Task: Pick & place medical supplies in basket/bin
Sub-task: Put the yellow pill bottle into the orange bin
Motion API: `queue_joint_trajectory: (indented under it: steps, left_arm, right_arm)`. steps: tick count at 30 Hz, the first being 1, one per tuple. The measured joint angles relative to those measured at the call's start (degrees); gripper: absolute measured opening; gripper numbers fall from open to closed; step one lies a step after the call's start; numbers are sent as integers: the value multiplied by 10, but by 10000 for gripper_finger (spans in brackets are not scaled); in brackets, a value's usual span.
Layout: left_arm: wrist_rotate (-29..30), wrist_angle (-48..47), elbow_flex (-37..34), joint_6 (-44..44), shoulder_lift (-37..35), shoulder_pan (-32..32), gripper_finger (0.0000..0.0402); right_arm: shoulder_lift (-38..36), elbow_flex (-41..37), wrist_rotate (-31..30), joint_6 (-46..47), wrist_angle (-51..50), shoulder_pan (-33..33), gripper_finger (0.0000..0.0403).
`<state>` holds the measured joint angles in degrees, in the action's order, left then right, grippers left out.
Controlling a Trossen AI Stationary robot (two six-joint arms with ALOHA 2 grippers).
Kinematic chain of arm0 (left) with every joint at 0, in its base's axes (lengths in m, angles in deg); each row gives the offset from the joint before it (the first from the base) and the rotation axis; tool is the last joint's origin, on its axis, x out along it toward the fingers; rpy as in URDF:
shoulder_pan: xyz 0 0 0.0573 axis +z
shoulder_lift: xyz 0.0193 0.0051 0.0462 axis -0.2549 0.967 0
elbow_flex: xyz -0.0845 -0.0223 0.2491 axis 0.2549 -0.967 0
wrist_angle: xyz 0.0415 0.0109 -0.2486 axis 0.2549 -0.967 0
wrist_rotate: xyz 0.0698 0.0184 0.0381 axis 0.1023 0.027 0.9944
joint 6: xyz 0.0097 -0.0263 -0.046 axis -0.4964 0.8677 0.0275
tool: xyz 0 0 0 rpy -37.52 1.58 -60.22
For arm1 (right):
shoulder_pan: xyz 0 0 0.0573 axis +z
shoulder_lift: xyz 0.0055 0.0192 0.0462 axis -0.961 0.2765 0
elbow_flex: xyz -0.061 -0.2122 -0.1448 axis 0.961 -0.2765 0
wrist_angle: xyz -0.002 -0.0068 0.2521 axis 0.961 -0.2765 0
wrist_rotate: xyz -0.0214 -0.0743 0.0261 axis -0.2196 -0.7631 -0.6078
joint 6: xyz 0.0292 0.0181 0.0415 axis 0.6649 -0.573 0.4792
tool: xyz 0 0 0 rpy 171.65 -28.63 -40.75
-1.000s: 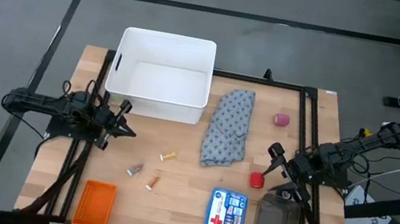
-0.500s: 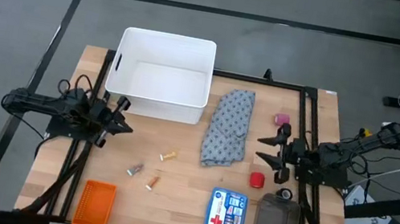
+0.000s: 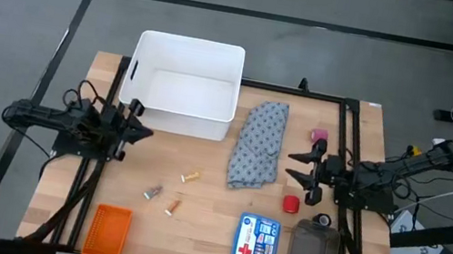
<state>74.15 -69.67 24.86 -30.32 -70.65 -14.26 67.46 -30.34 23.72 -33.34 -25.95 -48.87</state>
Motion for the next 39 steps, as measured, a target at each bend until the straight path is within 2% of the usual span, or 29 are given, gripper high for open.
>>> queue_joint_trajectory:
  steps: [5,11,16,22,26,31,34,39]
  left_arm:
    - [25,2,0,1,2,0,10]
    - [29,-4,1,54,10,0,8]
    - [53,0,2,41,19,0,8]
    - [15,0,3,105,38,-5,18]
    - [15,0,3,114,71,-25,57]
    - [56,23,3,113,126,-56,133]
    - [58,51,3,99,155,-76,176]
    - [60,68,31,85,204,-118,219]
  right_arm:
    - [10,0,0,0,0,0,212]
    - [18,0,0,-1,0,0,212]
    - [18,0,0,-7,3,0,212]
    - [17,0,0,-46,37,0,212]
    - [17,0,-10,-77,63,0,212]
    - [17,0,-33,-80,68,0,212]
    - [17,0,-34,-77,67,0,212]
    - [17,0,-34,-66,66,0,212]
